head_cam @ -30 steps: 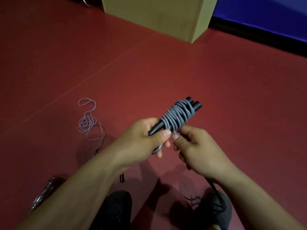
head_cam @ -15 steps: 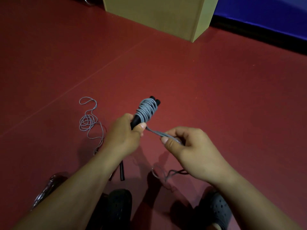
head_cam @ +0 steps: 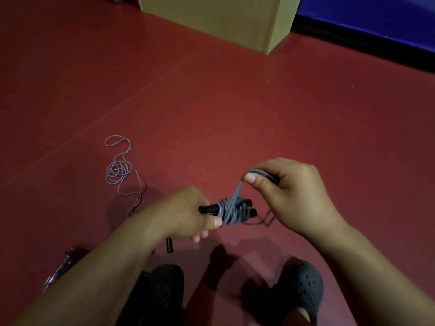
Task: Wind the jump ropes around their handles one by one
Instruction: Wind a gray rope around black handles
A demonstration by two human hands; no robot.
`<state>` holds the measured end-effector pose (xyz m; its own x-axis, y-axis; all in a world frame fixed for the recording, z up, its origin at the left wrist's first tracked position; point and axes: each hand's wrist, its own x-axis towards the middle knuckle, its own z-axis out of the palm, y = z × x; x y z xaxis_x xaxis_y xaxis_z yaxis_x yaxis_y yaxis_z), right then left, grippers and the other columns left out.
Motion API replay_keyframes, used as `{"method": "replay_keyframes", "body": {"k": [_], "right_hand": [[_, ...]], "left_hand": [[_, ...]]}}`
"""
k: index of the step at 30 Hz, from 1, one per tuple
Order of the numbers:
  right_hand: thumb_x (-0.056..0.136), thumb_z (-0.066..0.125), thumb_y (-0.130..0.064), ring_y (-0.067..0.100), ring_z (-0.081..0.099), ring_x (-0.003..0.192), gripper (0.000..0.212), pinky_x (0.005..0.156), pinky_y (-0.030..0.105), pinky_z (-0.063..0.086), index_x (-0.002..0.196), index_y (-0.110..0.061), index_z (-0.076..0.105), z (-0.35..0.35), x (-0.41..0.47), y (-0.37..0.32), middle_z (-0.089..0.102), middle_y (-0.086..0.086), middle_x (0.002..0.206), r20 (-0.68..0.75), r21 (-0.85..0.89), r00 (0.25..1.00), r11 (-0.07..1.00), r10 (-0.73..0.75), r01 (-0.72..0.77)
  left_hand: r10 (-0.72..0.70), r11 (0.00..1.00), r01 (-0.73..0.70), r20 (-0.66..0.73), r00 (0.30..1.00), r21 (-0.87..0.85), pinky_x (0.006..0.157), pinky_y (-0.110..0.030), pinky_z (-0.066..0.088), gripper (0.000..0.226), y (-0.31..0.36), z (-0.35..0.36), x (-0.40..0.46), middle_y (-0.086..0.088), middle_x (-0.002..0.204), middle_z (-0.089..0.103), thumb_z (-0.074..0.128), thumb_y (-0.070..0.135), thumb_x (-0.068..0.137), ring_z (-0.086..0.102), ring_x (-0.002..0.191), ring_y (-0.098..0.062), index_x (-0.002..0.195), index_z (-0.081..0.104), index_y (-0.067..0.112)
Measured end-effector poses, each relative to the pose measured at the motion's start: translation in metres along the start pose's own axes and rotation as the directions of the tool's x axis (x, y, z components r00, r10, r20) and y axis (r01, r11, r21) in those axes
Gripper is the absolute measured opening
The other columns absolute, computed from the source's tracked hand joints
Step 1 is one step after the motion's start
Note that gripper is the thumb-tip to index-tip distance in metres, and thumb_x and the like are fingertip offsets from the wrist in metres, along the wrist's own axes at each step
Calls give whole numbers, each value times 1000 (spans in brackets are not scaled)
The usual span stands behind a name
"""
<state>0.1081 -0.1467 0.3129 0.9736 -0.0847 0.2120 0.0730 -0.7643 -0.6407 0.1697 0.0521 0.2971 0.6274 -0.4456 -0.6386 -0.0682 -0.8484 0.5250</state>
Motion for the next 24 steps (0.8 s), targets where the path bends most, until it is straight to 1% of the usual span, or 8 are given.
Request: {"method": "replay_keyframes", "body": {"k": [2,4,9,14,17,19,21,24], "right_hand": [[86,69,-41,9,57,68,13,62,31,45,90,-29,74,-3,0,7,63,-9,73,-13,-87,999,996,-33,32],[83,70,-47,11,55,65,19,59,31,44,89,-30,75,-3,0,10,59,-8,70,-26,-106,999,994,-34,31],[75,76,-49,8,54,64,23,57,27,40,82,-27,73,-1,0,9,61,-10,68,-87,-94,996,996,-12,3],[71,77,-52,7,56,57,24,53,29,42,75,-28,72,2,1,8,60,-10,58,-104,-31,985,990,137,-141],[70,82,-45,12,59,58,20,55,32,46,70,-28,73,-1,5,9,66,-6,60,-93,30,964,968,250,-248],[69,85,-39,12,59,57,18,57,30,47,69,-24,74,-3,8,11,69,-4,63,-47,118,948,944,316,-309],[70,85,-28,8,53,54,15,55,25,46,76,-19,75,-7,10,13,68,-2,64,10,291,929,888,370,-357],[69,79,-17,2,37,41,19,40,15,33,87,-13,72,-15,12,16,53,-3,58,147,567,874,685,462,-457]], "left_hand": [[-5,1000,3,82,997,21,61,-21,45,28,0,2,-3,1,63,73,65,37,93,62,54,-2,82,72,13],[6,999,-11,148,989,31,68,-23,48,30,1,4,-4,-3,71,75,64,38,93,64,58,-3,85,74,10],[17,996,-35,198,980,86,66,-23,46,38,6,3,-8,0,62,71,63,43,91,59,54,-3,80,75,10],[104,991,-118,204,973,58,58,-22,43,35,9,2,-13,3,58,66,68,47,87,56,52,-8,70,70,17],[198,980,-198,179,964,-16,56,-23,39,35,10,0,-14,10,54,56,72,46,85,49,50,-8,59,62,24],[259,966,-251,179,949,-63,57,-24,37,34,10,-2,-15,12,55,51,72,43,86,45,52,-8,58,61,26],[325,941,-297,188,927,-164,58,-23,37,32,12,-6,-19,12,58,51,72,37,88,45,55,-7,59,63,26],[463,849,-375,183,867,-373,57,-23,32,34,14,-12,-23,9,59,46,71,27,90,39,57,-7,58,60,22]]}}
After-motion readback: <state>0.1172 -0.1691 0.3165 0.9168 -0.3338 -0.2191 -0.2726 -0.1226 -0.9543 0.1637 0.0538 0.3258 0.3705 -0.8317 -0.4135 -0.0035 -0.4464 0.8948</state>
